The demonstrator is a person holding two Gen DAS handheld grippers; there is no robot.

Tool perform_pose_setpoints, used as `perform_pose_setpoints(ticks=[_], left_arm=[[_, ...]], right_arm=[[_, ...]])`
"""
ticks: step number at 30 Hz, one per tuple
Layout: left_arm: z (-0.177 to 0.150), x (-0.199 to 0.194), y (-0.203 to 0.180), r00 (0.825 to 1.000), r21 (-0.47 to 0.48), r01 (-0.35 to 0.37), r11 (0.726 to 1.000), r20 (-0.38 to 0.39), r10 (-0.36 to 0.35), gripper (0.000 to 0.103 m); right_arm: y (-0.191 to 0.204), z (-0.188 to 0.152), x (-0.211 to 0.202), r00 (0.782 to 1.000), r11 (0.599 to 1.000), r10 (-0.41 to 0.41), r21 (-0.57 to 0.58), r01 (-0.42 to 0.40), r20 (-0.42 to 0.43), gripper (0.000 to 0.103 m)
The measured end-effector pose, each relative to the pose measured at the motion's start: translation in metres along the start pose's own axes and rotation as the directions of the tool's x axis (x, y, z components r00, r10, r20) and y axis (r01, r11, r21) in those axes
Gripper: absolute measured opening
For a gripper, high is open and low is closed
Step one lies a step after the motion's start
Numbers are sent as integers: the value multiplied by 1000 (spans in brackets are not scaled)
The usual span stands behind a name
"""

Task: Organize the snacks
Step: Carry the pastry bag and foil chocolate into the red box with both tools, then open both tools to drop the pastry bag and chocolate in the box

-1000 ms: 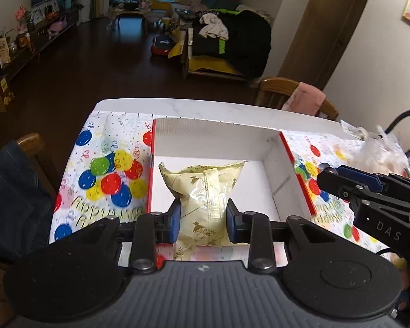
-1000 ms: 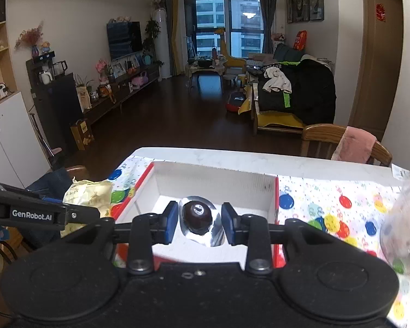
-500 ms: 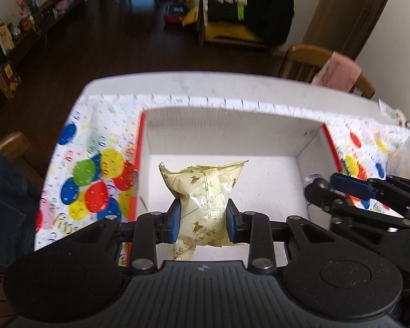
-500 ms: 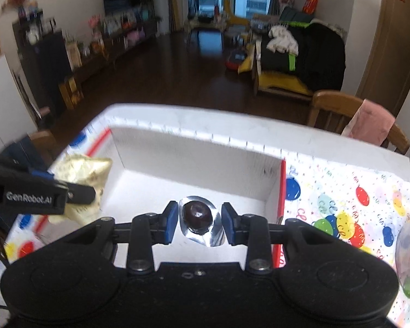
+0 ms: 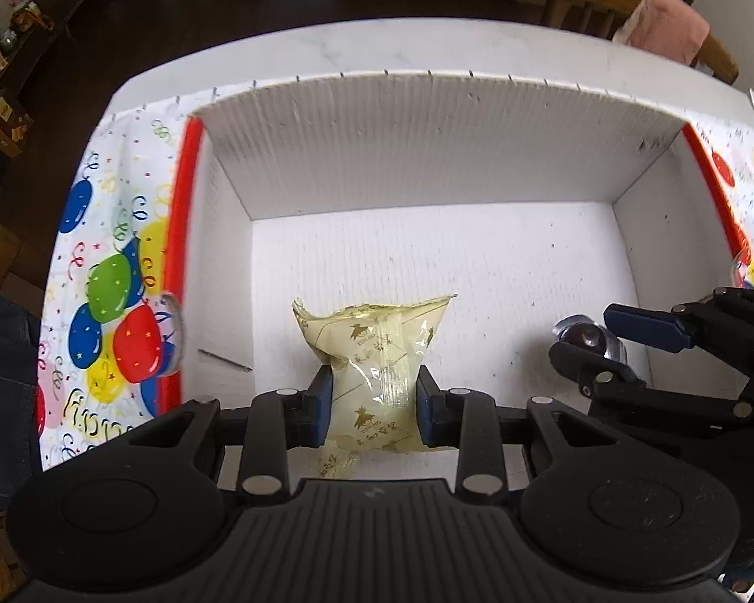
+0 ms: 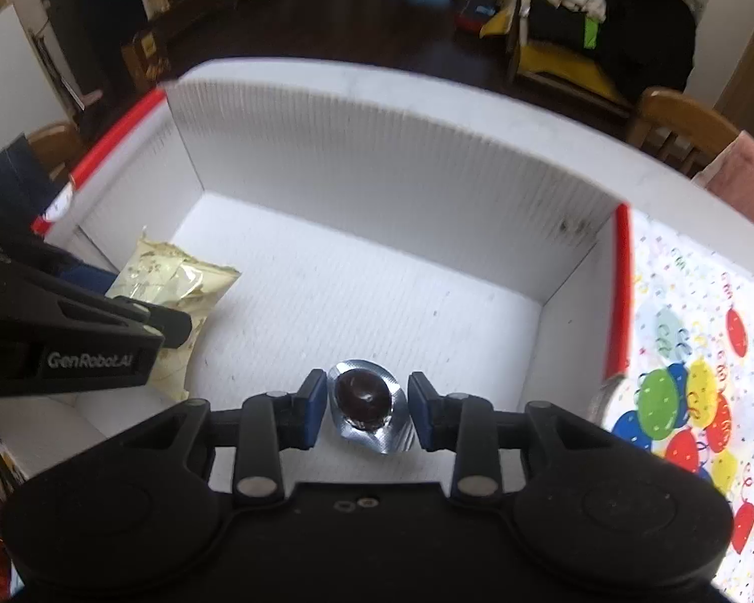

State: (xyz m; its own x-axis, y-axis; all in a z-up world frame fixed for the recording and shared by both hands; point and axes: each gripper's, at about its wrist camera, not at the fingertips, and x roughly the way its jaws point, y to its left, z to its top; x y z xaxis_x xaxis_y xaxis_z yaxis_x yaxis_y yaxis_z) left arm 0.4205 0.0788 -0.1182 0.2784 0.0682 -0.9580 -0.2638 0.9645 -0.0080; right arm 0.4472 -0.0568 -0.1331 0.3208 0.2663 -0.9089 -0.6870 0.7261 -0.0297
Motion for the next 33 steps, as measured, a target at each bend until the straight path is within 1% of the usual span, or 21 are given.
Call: perform_pose_setpoints(ticks=[5,9,13,16,20,23,24,29,33], left_arm=[[6,9,-3,999,31,-4,1000,-50,6,32],[12,16,-6,995,42,8,999,-99,-4,32],[16,22,-7,992,56,1,998,-126,6,32],[17,25,-10,992,85,-16,996,-126,27,32],[17,27,-12,990,92,-13,996,-138,26,33],[19,26,-12,990,82,-10,997,-138,21,45],[19,24,-11,991,80,-8,997,-132,18,48],[14,13,-3,994,56,13,998,-107,-7,49],[8,1,3,997,36,30,999,-73,-27,50]], right_arm=[[2,0,8,999,1000,11,-3,-11,-49,34],[6,1,12,997,1000,7,-7,-7,-83,35],[6,4,15,994,1000,8,2,-8,-109,36],[3,6,16,993,1000,13,3,-13,-116,36],[0,9,18,992,1000,23,12,-22,-121,37],[-2,9,18,993,1000,27,16,-25,-118,40],[-2,9,16,993,999,28,19,-26,-115,40],[-5,8,8,995,999,32,32,-29,-97,43],[-9,9,-7,997,998,45,55,-42,-62,47]])
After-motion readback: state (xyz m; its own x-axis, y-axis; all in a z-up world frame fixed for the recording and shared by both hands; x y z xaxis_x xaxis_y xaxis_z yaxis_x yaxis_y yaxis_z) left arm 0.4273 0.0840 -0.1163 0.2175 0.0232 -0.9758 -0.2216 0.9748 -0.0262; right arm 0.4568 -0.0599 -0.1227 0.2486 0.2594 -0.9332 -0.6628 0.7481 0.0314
